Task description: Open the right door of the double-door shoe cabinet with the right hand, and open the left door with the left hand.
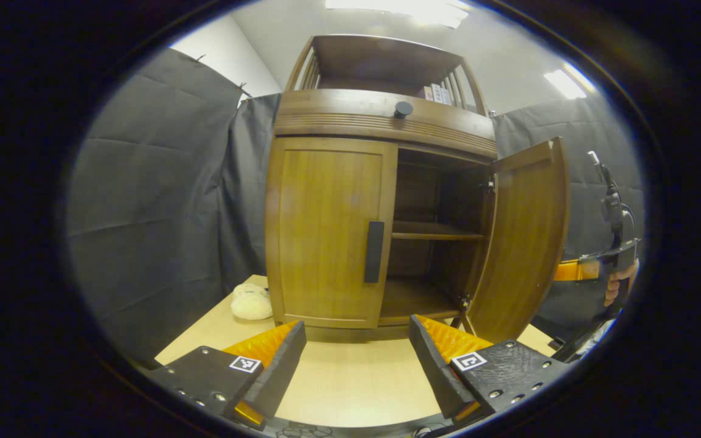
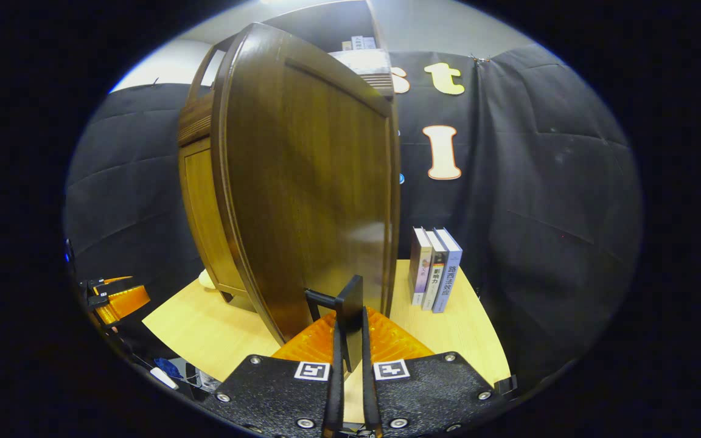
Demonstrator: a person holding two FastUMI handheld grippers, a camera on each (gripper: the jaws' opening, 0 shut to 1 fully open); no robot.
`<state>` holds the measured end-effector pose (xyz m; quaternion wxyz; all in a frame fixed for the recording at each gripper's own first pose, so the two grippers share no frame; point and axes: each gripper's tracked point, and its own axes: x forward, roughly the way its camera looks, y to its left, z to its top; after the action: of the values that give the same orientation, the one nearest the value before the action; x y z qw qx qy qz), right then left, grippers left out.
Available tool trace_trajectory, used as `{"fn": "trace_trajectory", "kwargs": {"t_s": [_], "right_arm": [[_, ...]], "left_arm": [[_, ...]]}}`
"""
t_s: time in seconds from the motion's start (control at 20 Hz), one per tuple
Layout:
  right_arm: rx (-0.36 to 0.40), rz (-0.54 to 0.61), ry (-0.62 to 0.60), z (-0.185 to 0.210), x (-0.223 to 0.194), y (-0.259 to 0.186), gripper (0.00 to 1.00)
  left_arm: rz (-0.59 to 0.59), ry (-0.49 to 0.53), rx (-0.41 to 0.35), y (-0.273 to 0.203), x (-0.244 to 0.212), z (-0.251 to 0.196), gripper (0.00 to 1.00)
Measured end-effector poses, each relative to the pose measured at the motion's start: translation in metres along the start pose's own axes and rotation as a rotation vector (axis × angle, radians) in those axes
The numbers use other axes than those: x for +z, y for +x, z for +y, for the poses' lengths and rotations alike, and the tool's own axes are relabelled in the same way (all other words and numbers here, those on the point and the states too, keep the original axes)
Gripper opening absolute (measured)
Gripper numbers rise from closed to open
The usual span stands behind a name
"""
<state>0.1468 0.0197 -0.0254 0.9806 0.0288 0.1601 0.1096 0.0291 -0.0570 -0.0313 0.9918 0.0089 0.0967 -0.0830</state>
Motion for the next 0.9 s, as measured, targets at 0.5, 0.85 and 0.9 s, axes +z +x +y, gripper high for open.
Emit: {"fn": "trace_trajectory", "kwargs": {"t_s": [0.5, 0.85, 0.9], "right_arm": [[0.036, -0.039, 0.183, -0.070, 0.004, -0.004, 0.06], [0.138, -0.034, 0.169, -0.079, 0.003, -0.001, 0.06], [0.146, -0.042, 0.169, -0.079, 0.003, -0.001, 0.06]], "left_arm": [[-0.030, -0.061, -0.034, 0.061, 0.019, -0.070, 1.00], [-0.057, -0.077, 0.056, 0.093, 0.018, -0.091, 1.00], [-0.062, -0.075, 0.081, 0.094, 0.015, -0.091, 1.00]]}}
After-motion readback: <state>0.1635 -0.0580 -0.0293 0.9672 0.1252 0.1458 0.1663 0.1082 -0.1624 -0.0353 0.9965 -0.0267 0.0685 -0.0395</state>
